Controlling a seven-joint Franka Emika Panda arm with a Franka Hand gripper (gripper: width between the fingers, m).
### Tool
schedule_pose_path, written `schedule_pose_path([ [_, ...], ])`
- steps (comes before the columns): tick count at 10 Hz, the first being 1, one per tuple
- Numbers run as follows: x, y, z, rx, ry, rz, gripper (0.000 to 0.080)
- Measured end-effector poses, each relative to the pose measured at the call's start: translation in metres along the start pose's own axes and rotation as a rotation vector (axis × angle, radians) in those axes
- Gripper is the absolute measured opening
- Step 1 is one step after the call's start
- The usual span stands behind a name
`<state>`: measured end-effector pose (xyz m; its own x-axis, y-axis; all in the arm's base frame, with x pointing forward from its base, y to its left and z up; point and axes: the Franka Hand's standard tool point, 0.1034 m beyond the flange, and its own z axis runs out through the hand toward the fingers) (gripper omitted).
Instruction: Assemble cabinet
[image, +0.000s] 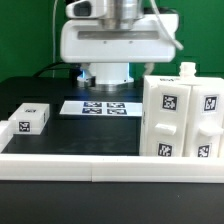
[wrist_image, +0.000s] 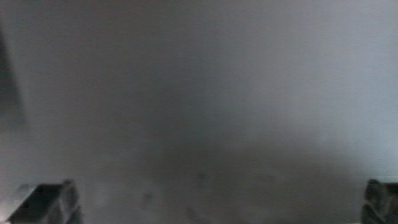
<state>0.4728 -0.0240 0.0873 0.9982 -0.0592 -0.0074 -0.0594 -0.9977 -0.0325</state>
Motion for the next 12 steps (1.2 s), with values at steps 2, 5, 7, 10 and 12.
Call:
schedule_pose_path([
  [2, -0.001, 0.033, 0.005, -0.002, -0.007, 0.013, 0.0797],
  [5, -0.003, 0.058, 0.005, -0.009, -0.007, 0.014, 0.0797],
  [7, -0.005, 0.074, 0.005, -0.015, -0.007, 0.003, 0.0797],
  [10, -0.017, 0.125, 0.014, -0.031, -0.022, -0.032, 0.0797],
  [12, -0.028, 0.149, 0.023, -0.029, -0.037, -0.075, 0.0797],
])
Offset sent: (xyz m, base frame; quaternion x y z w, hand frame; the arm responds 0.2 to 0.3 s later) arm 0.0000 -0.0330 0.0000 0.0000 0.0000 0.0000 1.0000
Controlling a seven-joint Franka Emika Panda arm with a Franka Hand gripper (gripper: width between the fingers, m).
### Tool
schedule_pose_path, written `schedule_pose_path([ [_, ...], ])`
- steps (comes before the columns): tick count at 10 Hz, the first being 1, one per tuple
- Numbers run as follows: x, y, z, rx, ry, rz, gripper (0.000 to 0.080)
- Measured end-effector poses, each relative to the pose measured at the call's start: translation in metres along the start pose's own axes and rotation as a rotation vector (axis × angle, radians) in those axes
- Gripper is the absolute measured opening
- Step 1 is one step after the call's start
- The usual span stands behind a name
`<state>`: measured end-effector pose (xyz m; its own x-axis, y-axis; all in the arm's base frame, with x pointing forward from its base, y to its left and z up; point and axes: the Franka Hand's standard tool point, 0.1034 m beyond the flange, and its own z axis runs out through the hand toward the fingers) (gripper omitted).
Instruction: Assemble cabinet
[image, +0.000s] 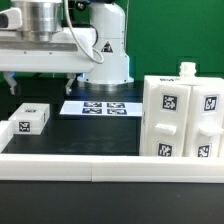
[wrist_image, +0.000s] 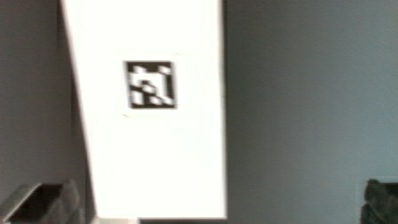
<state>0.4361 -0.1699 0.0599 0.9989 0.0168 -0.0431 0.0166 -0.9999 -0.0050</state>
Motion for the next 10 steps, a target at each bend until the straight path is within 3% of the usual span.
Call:
schedule_pose_path([
  [3, -0.007, -0.001, 0.013, -0.013, -0.001, -0.006, 0.0797],
  [7, -0.014, 0.010, 0.034, -0.043, -0.004, -0.039, 0.0797],
  [10, -0.015, 0.011, 0.041, -0.048, -0.012, -0.041, 0.0797],
])
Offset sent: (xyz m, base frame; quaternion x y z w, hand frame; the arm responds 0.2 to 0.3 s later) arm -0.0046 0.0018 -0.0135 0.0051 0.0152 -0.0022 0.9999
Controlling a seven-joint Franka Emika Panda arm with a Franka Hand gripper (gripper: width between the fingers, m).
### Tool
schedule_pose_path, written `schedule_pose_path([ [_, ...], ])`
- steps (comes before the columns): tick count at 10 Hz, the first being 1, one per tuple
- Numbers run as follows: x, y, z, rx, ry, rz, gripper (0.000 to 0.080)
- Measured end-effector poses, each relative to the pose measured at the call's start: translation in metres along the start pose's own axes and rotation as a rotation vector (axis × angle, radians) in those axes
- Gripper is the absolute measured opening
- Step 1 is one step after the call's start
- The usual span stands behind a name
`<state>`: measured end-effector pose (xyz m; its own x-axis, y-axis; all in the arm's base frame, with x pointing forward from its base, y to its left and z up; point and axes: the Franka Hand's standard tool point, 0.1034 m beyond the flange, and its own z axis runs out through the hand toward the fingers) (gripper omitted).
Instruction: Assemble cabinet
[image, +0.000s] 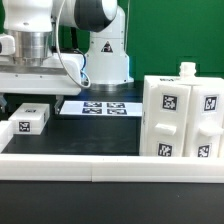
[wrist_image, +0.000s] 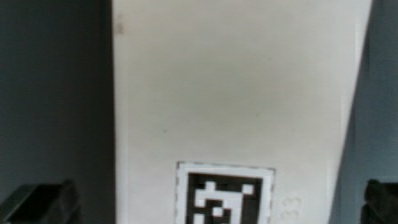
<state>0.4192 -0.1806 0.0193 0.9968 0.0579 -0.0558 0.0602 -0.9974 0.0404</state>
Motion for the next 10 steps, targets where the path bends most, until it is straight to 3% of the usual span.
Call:
schedule_pose_path([
  [3, -0.0045, 0.0022, 0.0086, -0.006, -0.009, -0.003, 0.0766],
  [4, -0.0044, 0.0024, 0.0084, -0.007, -0.008, -0.003, 0.0631],
  [5, -0.0043, 0.0022, 0.0084, -0.007, -0.008, -0.003, 0.0558],
  [10, -0.0043, 0.0022, 0.0084, -0.007, -0.008, -0.003, 0.0558],
])
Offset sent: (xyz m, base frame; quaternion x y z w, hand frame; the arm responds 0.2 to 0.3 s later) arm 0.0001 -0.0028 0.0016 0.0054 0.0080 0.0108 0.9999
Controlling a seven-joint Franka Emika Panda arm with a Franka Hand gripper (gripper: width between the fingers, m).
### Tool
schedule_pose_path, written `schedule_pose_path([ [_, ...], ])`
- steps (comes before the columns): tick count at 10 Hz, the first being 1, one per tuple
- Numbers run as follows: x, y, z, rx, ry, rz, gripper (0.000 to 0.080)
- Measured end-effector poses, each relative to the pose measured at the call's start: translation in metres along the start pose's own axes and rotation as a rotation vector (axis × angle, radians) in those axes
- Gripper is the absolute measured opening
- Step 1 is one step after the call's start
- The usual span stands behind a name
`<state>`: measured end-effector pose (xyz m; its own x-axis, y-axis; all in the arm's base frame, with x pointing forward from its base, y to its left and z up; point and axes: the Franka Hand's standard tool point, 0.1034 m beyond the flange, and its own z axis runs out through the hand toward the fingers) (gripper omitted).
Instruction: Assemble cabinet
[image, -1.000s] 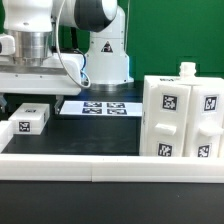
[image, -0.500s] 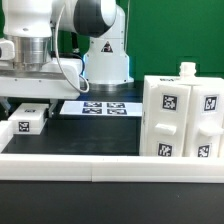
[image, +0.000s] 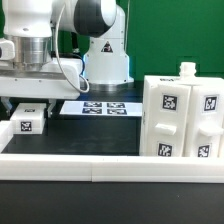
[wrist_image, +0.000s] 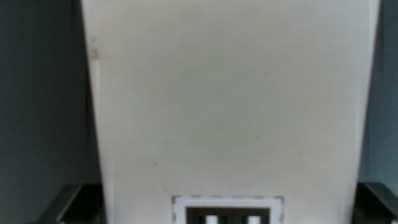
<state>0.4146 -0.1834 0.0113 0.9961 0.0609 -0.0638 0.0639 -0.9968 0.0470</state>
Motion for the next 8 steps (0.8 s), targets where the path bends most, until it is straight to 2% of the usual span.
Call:
schedule_pose_path([
  [2, 0.001, -0.001, -0.002, 0.001, 0.002, -0.002, 0.0558],
  [3, 0.007, -0.011, -0.016, 0.020, 0.002, 0.029, 0.0560],
  [4, 0.016, -0.026, -0.038, 0.034, 0.024, 0.047, 0.0560],
  [7, 0.033, -0.071, -0.078, 0.074, 0.034, 0.131, 0.0560],
  [8, 0.043, -0.092, -0.096, 0.086, 0.014, 0.183, 0.0560],
])
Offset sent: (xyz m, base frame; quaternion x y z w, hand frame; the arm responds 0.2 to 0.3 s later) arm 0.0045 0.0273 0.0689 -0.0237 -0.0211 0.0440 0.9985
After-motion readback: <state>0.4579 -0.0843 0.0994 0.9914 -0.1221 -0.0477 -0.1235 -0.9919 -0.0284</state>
